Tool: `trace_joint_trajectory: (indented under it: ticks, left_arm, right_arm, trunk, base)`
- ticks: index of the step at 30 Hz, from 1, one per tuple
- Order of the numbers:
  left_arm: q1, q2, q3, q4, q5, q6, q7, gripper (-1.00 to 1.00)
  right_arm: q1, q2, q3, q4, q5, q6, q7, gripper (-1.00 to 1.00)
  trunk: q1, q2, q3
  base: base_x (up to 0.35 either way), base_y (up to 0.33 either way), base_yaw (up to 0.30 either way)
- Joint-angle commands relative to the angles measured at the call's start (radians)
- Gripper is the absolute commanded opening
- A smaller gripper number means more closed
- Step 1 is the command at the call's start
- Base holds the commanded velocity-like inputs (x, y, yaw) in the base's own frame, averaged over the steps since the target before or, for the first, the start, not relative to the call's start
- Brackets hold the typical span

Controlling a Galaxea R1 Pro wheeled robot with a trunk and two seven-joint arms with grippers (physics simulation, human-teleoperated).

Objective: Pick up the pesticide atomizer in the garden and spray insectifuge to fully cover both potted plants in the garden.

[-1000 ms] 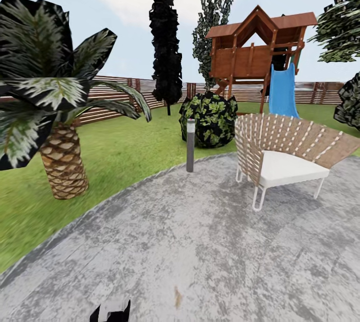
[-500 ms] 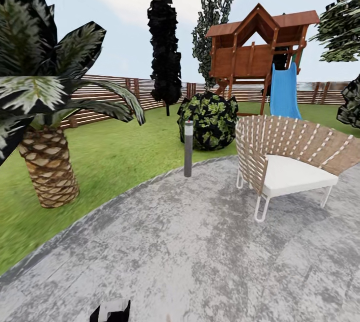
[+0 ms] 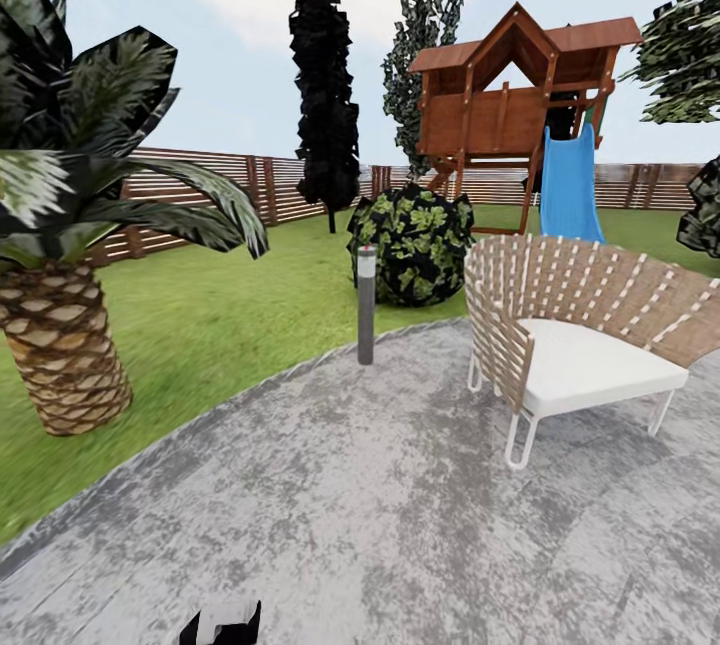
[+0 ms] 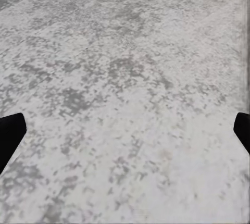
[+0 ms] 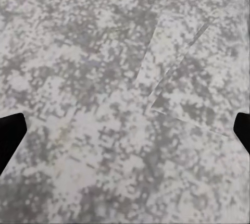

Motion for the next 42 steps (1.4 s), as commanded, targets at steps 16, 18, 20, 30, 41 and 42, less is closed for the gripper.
trace_joint_trajectory:
  ticks: [16,18,20,30,41,42]
  left_arm:
    - [0.000,0.000,0.001,0.001,0.006,-0.003,-0.001,1.00]
    - [0.000,0.000,0.001,0.001,0.006,-0.003,-0.001,1.00]
    - [0.000,0.000,0.001,0.001,0.006,-0.003,-0.001,1.00]
    - [0.000,0.000,0.001,0.001,0.006,-0.003,-0.001,1.00]
    - [0.000,0.000,0.001,0.001,0.006,-0.003,-0.001,1.00]
    - [0.000,0.000,0.001,0.001,0.006,-0.003,-0.001,1.00]
  right_arm:
    - [0.000,0.000,-0.001,0.000,-0.001,-0.003,0.000,1.00]
    - [0.000,0.000,-0.001,0.000,-0.001,-0.003,0.000,1.00]
    - [0.000,0.000,-0.001,0.000,-0.001,-0.003,0.000,1.00]
    - [0.000,0.001,-0.001,0.000,-0.001,-0.003,0.000,1.00]
    - [0.000,0.001,-0.001,0.000,-0.001,-0.003,0.000,1.00]
    - [0.000,0.001,-0.001,0.000,-0.001,-0.003,0.000,1.00]
  trunk:
    - [0.000,0.000,-0.001]
    - [0.000,0.000,-0.001]
    - [0.000,0.000,-0.001]
    - [0.000,0.000,-0.001]
    - [0.000,0.000,-0.001]
    - [0.000,0.000,-0.001]
  base:
    - [0.230,-0.253,0.000]
    - [0.019,-0.317,0.000]
    - [0.007,-0.320,0.000]
    - [0.014,-0.323,0.119]
    - [0.151,-0.330,0.190]
    - [0.172,-0.328,0.191]
